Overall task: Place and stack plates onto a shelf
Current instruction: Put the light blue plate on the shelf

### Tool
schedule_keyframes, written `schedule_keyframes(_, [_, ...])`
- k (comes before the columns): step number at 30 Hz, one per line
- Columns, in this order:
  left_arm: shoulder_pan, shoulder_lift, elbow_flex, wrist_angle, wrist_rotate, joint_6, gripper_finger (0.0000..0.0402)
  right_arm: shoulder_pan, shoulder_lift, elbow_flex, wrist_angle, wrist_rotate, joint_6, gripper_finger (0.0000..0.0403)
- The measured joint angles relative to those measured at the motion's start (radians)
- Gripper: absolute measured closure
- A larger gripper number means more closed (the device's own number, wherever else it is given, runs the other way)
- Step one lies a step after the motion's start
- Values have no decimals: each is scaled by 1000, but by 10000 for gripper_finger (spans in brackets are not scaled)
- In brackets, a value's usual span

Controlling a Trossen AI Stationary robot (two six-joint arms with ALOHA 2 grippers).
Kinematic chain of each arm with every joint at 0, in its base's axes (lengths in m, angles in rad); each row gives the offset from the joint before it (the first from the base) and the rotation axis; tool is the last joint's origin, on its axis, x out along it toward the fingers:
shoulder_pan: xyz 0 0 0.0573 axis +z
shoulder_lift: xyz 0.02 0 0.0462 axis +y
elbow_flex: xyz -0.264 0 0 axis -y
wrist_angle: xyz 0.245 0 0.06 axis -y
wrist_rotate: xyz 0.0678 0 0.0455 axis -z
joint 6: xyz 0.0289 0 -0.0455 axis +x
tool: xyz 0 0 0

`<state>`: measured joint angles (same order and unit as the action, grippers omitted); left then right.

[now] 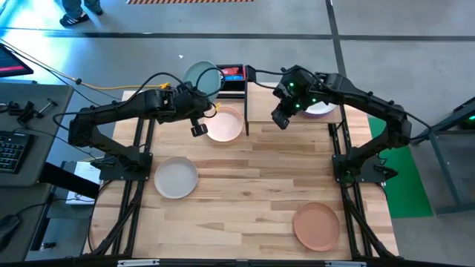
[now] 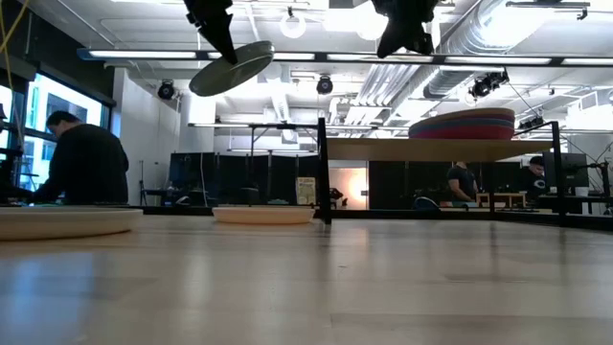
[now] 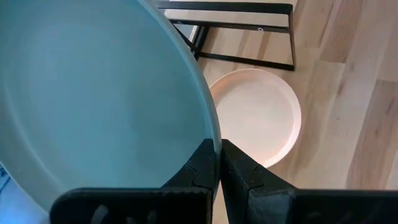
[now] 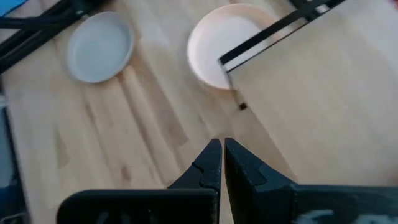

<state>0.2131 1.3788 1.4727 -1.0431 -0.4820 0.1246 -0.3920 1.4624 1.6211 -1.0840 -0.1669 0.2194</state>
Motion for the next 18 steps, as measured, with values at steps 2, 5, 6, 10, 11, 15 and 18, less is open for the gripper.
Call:
schedule_keyframes(2, [0, 0, 0, -1, 0, 0, 401, 1, 0, 0, 1, -18, 8, 402])
schedule_keyframes(5, [-5, 0, 0, -1, 1, 0, 401, 0, 0, 0, 2, -30, 9, 402])
schedule_keyframes(6, [-8, 0, 0, 0, 1, 0, 401, 0, 0, 0, 2, -41, 9, 402])
schedule_keyframes(10, [-35, 0, 0, 0, 1, 11, 401, 0, 0, 0, 17, -43, 9, 402])
schedule_keyframes(11, [-42, 0, 0, 0, 1, 12, 401, 0, 0, 0, 23, -43, 16, 402])
schedule_keyframes(15, [-81, 0, 0, 1, -4, 43, 401, 0, 0, 0, 40, -40, 45, 402])
schedule_keyframes(18, [-117, 0, 0, 1, -28, 53, 401, 5, 0, 0, 33, -46, 73, 402])
